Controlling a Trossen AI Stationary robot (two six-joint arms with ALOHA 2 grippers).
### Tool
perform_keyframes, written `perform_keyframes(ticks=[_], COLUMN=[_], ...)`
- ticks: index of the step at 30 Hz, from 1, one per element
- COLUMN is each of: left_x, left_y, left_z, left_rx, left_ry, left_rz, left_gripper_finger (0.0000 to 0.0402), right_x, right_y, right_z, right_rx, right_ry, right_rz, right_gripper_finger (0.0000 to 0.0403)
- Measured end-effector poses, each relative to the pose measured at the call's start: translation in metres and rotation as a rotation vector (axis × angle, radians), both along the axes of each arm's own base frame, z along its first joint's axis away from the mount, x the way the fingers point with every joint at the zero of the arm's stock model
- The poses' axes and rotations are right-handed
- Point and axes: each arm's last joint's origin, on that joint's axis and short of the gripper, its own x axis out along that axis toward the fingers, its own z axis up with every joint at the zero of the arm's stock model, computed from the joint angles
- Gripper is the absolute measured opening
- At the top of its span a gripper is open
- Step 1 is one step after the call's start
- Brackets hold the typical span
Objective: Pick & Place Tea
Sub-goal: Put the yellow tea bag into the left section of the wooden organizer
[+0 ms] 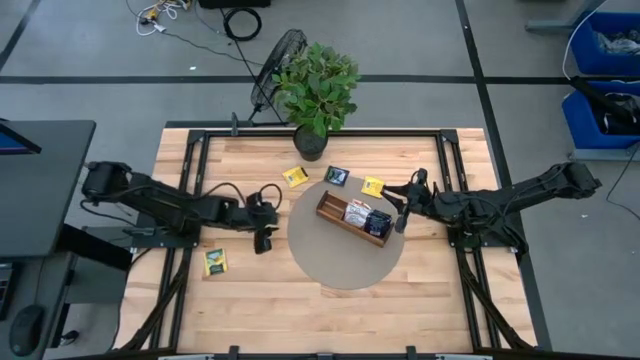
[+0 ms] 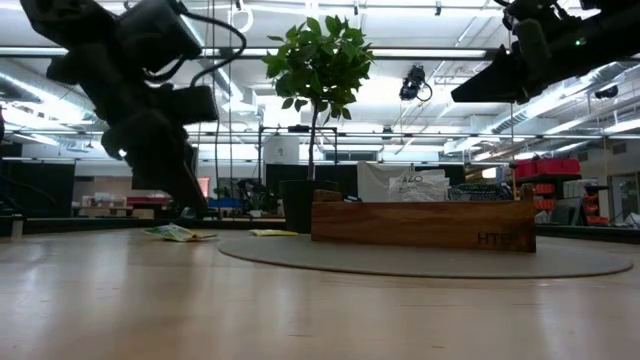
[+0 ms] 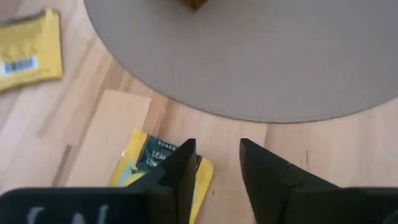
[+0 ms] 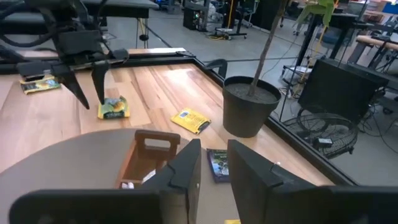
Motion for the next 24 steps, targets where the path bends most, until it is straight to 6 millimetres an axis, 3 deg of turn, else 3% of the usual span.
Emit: perform_keyframes(ticks=[7,11,16,24], left_x=[0.002,0.003,0.005,0.008], left_y=[-0.004,-0.004,-0.001,-0.001], left_z=[-0.012,-0.017,-0.021,-0.035], left_rx=[-0.042,-0.022,0.029,0.033], left_ry=[0.051,0.063,0.073,0.129], left_rz=[0.021,0.035,0.074,0.076], left_gripper_finger=[0.0221,0.0250,0.0250,0.0216], right_x=[0.000,0.000,0.000,0.000], right_y=[0.000,-0.001,-0.001,-0.001], right_z=[0.000,0.000,-0.001,-0.001], right_rx=[-0.006,-0.003,0.007,0.006], right_ry=[0.005,0.004,0.003,0.004], right_rz=[-0.002,-0.008,-0.011,-0.011], right_gripper_finger=[0.0086,0.0086,0.0086,0.0086])
